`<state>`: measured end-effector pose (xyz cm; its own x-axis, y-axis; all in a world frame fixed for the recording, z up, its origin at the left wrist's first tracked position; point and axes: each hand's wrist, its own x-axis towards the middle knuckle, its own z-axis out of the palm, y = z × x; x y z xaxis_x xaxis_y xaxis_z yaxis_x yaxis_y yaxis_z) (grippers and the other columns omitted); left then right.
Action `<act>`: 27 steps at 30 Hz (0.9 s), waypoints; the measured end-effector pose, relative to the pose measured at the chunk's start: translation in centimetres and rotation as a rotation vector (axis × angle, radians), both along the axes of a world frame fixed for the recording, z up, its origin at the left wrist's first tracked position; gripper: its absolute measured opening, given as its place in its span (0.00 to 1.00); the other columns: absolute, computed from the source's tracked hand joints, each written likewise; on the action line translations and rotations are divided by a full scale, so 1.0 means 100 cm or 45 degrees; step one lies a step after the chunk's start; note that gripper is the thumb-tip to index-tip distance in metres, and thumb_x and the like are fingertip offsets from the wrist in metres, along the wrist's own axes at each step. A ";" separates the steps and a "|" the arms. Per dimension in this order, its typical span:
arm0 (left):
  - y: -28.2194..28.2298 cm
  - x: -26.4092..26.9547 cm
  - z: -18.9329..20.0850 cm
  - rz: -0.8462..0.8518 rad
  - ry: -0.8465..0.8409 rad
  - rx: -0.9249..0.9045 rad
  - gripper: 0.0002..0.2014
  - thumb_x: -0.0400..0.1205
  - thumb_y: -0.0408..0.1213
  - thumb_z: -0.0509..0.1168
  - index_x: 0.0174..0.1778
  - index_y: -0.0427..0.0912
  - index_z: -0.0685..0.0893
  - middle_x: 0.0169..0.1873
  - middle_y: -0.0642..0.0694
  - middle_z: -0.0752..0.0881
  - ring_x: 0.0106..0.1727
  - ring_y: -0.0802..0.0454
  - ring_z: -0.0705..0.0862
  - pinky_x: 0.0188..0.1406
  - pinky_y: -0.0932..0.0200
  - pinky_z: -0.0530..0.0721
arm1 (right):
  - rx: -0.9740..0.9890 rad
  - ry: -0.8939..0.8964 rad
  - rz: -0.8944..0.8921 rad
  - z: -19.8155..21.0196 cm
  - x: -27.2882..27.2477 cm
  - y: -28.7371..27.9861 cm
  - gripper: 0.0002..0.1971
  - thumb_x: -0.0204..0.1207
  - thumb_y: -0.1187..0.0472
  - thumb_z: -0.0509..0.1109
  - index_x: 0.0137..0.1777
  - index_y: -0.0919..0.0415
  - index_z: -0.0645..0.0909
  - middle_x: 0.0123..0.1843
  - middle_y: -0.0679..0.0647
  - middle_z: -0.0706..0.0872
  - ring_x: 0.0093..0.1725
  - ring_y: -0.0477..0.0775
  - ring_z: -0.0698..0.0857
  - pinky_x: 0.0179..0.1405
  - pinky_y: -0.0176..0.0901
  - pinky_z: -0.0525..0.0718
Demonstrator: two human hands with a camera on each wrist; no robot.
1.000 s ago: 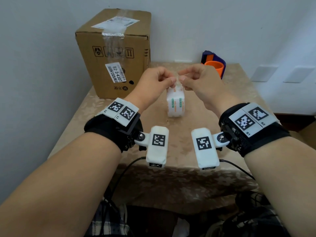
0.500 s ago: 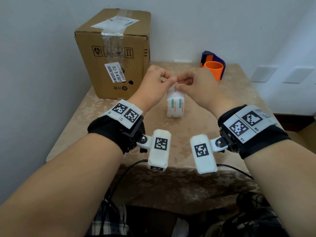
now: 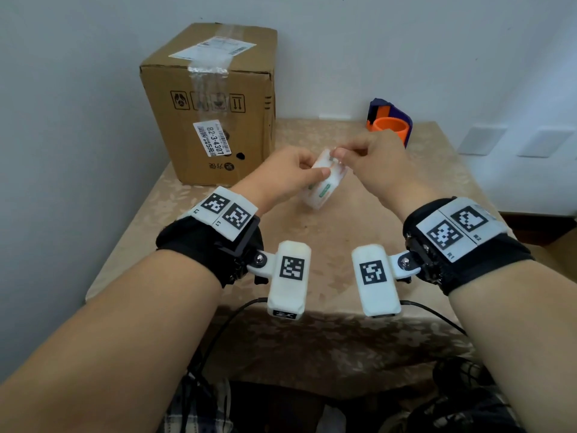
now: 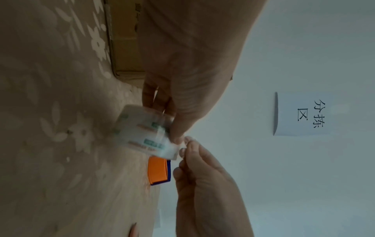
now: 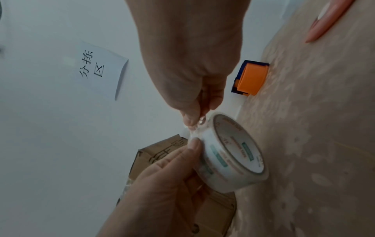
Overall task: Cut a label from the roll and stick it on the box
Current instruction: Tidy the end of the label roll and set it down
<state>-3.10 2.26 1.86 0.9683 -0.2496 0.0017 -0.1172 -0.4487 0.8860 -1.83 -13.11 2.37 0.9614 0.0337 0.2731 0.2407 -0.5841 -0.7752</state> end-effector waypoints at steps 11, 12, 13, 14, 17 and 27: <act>-0.022 0.021 0.014 -0.015 -0.365 0.408 0.12 0.81 0.40 0.65 0.47 0.33 0.85 0.39 0.36 0.87 0.38 0.42 0.83 0.38 0.51 0.77 | 0.268 0.080 0.022 0.004 0.011 -0.016 0.08 0.79 0.72 0.64 0.52 0.66 0.84 0.33 0.51 0.81 0.29 0.44 0.78 0.30 0.33 0.81; -0.026 0.027 0.017 -0.035 -0.382 0.475 0.12 0.81 0.40 0.64 0.46 0.33 0.85 0.35 0.39 0.85 0.35 0.46 0.79 0.35 0.54 0.73 | 0.258 0.075 0.001 0.004 0.015 -0.019 0.07 0.79 0.71 0.64 0.50 0.65 0.84 0.33 0.50 0.81 0.29 0.45 0.78 0.31 0.34 0.81; -0.029 0.033 0.019 -0.047 -0.393 0.534 0.11 0.82 0.40 0.63 0.43 0.35 0.84 0.32 0.43 0.82 0.32 0.50 0.76 0.32 0.56 0.70 | 0.254 0.071 -0.017 0.005 0.020 -0.021 0.07 0.79 0.71 0.64 0.48 0.63 0.83 0.33 0.51 0.82 0.30 0.45 0.78 0.32 0.35 0.81; -0.032 0.040 0.021 -0.048 -0.400 0.586 0.11 0.82 0.41 0.63 0.39 0.38 0.82 0.28 0.48 0.78 0.28 0.53 0.73 0.28 0.58 0.67 | 0.258 0.081 -0.032 0.006 0.024 -0.023 0.06 0.79 0.71 0.64 0.47 0.62 0.82 0.34 0.52 0.82 0.30 0.46 0.79 0.33 0.36 0.82; -0.036 0.064 0.018 -0.014 -0.467 0.712 0.19 0.82 0.38 0.62 0.25 0.47 0.65 0.25 0.51 0.70 0.27 0.52 0.70 0.26 0.57 0.62 | 0.215 0.169 -0.052 0.007 0.041 -0.032 0.08 0.79 0.72 0.64 0.54 0.63 0.79 0.41 0.57 0.84 0.34 0.51 0.84 0.40 0.45 0.86; -0.043 0.121 -0.020 0.075 -0.552 1.176 0.06 0.79 0.31 0.60 0.37 0.43 0.79 0.47 0.40 0.85 0.51 0.39 0.84 0.37 0.52 0.73 | -0.417 0.277 -0.107 0.004 0.061 -0.065 0.12 0.82 0.64 0.61 0.61 0.61 0.83 0.54 0.53 0.83 0.50 0.46 0.76 0.35 0.17 0.71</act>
